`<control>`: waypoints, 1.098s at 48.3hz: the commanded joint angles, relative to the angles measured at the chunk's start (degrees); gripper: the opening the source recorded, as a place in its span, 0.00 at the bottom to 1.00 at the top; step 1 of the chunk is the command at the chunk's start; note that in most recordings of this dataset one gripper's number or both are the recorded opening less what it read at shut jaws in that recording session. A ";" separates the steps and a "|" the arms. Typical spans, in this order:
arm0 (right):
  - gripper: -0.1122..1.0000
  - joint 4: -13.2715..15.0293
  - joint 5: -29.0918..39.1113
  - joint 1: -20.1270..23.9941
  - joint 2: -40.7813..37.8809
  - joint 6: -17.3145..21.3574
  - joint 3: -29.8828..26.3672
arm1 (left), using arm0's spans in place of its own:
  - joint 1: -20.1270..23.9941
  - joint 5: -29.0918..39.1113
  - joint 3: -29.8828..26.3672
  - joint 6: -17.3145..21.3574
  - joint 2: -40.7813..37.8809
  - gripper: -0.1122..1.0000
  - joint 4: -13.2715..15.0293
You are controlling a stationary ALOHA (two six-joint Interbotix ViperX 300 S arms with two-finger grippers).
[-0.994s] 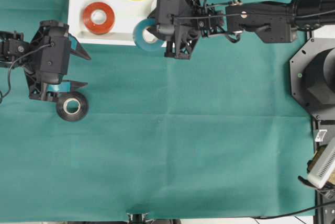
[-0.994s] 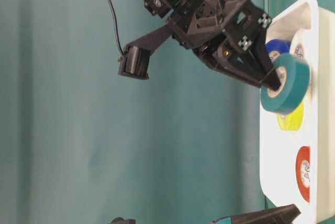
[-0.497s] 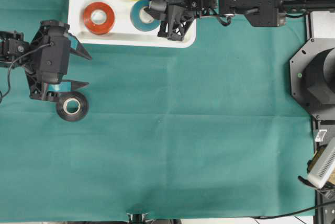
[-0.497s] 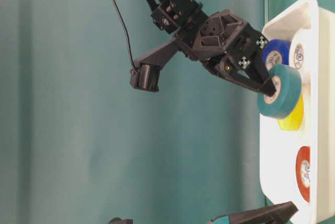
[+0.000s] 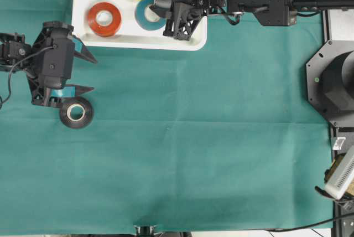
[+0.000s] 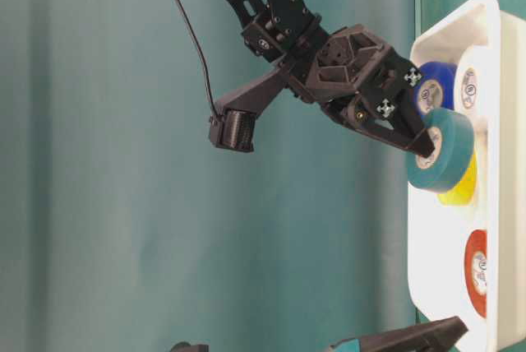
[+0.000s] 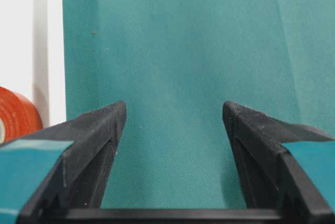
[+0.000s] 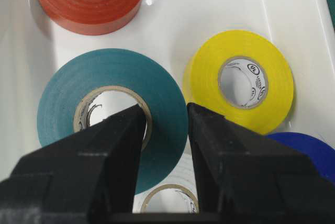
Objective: Put the tape alternately from left to right into the white case.
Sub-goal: 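Place the teal roll in the tray beside the red roll, then open the right gripper and withdraw it to the right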
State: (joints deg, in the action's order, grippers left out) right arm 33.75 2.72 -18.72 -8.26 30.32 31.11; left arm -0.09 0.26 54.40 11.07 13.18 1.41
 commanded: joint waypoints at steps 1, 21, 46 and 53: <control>0.11 0.09 -0.09 -0.09 0.79 -0.09 -1.32 | -0.18 -0.44 -0.79 0.00 0.44 0.77 0.09; 0.62 0.18 -0.44 -0.09 0.88 -0.09 -1.32 | -0.18 -0.44 -0.79 0.00 0.53 0.77 0.09; 0.81 0.18 -0.09 0.26 1.05 0.00 -0.62 | -0.18 -0.44 -0.53 0.00 0.53 0.77 0.09; 0.81 0.18 -0.09 1.23 2.37 0.00 0.35 | -0.18 -0.44 -0.53 0.00 0.44 0.77 0.09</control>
State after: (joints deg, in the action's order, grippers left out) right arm 33.75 2.90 -18.28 -8.26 30.32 31.46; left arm -0.09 0.26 54.40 11.07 13.18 1.41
